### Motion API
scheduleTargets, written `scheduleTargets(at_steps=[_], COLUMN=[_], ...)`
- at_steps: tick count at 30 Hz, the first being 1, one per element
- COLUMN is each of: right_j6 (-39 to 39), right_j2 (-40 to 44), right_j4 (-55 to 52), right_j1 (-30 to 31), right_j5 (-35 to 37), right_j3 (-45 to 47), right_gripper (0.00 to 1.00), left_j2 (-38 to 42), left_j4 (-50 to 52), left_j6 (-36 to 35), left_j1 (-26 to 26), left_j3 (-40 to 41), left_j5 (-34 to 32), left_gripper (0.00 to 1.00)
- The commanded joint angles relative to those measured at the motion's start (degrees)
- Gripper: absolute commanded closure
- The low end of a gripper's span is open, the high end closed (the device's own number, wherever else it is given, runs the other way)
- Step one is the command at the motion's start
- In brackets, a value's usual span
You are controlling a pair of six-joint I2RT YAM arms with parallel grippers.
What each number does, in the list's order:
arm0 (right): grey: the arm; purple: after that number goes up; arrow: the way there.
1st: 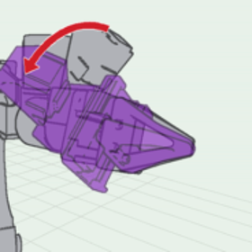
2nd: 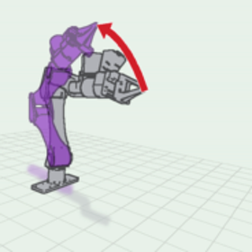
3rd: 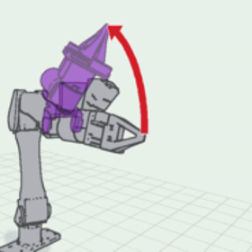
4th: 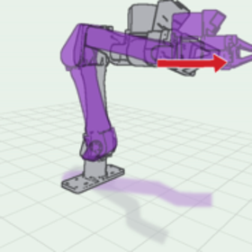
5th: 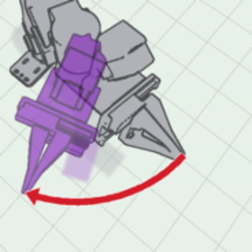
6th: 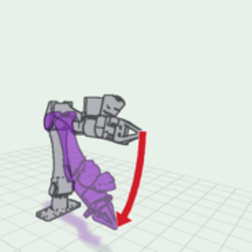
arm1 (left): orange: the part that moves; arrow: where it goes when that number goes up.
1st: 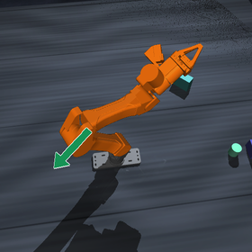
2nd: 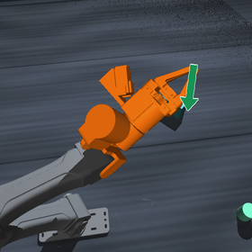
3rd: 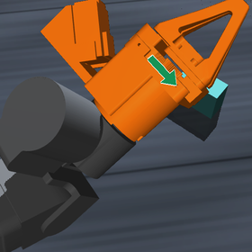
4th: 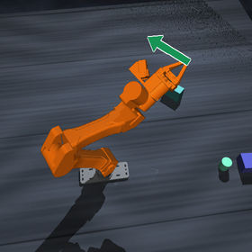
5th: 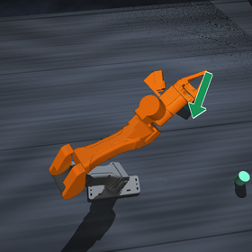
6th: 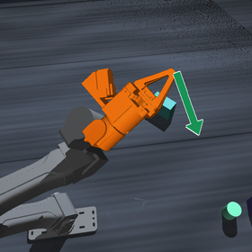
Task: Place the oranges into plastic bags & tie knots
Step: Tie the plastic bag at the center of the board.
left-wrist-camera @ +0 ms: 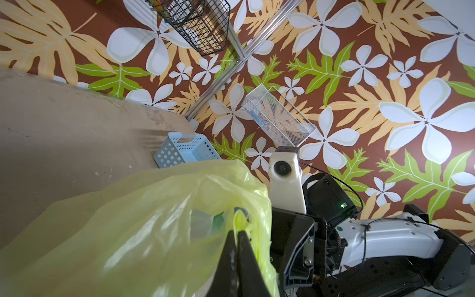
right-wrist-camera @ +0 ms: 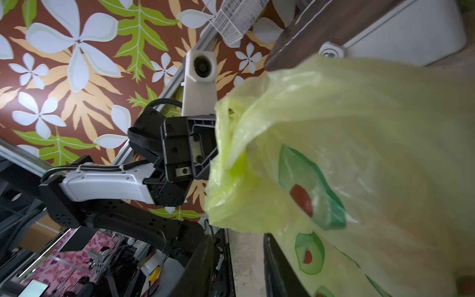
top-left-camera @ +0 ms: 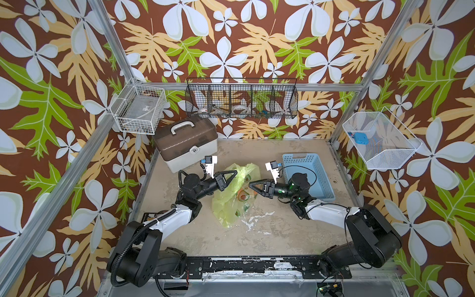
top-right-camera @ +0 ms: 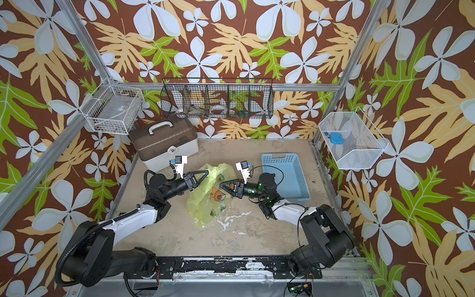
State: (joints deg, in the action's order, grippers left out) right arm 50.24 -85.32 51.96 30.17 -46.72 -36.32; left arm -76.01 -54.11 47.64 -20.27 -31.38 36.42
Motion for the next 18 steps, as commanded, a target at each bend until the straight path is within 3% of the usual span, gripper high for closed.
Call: scheduleTargets(at_steps=[1,4,10,18], right_j6=[-4.57,-5.15,-5.77,-9.31], right_j2=[-1.61,-5.22,-9.85,-5.48], right_j4=[-9.45,-12.6,-13.9,-18.11], right_j1=[1.05,2.56,7.32,7.97], right_j5=[7.85,9.04,8.69,10.42], right_j3=[-3.01,-7.11,-13.36,-10.03], right_gripper=[0.71,0.76,0.74,0.69], left_j2=[-1.32,-2.19,-3.01,-3.71], left_j4=[3.33,5.85,7.55,8.84], left_j6=[-2.6,-4.53,-5.71,-6.72], left_j1=[0.15,0.15,0.15,0.15], left_j3=[-0.84,-0.73,-0.62,-1.32], left_j5=[-0.22,-0.48,0.14,0.31], left_gripper=[1.0,1.0,1.0,1.0])
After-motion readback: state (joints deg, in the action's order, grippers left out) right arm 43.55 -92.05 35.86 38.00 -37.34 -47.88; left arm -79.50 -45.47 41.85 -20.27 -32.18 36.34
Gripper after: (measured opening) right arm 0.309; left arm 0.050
